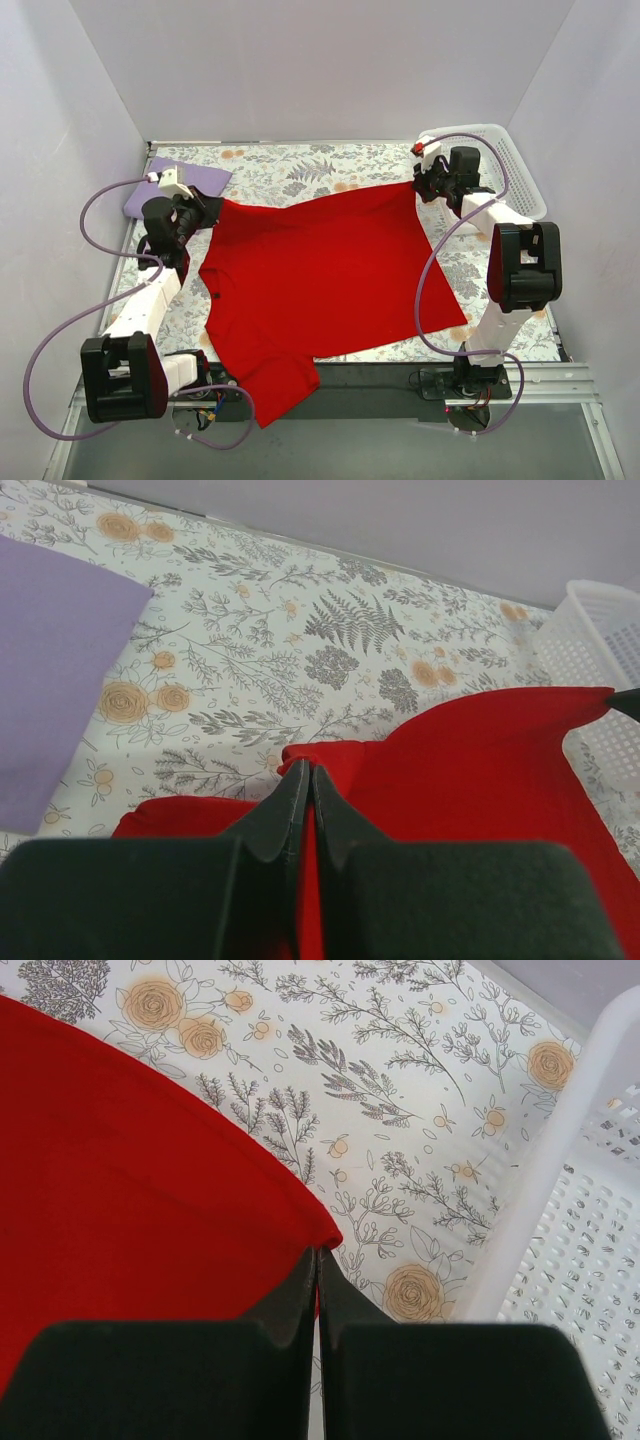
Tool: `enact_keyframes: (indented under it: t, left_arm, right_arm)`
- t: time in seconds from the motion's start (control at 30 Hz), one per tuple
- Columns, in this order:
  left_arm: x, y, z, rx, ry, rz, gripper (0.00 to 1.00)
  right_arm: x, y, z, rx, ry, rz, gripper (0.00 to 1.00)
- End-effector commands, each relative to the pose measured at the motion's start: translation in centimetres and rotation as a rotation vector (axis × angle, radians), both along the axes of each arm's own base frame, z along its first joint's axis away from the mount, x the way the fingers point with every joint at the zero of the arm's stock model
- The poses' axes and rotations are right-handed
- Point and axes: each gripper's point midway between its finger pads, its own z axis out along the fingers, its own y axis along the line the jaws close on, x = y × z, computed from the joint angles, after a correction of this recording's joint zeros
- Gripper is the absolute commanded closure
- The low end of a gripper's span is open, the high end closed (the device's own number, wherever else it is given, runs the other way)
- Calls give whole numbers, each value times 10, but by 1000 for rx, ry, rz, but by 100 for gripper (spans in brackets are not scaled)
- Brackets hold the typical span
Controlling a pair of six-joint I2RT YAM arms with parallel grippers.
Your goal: Fold and stack the t-shirts
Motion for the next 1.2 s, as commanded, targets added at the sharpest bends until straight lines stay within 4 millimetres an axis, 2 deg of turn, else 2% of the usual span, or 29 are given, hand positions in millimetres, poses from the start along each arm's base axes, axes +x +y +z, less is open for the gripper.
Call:
enact_keyframes:
  t: [0.0,0.1,0.37,1.13,1.17]
  left_arm:
    - [-12,-2,2,-9,8,-12,100]
    - [-19,-5,4,-23,11,-23,100]
    - [-32,-11,-7,-41,59,-38,100]
    - [-62,-26,-7,-102,128,-77,100]
    - [-67,-27,-13,-112,159,-78,100]
  right_arm:
    - [2,-5,25,-4,-72,-3,99]
    - [2,-6,25,-6,-73,-5,99]
    - [-1,-7,23,-11,-71,-3,99]
    - [-6,-16,17,-42,-68,-20,99]
    - [-6,-16,16,-43,-66,-21,99]
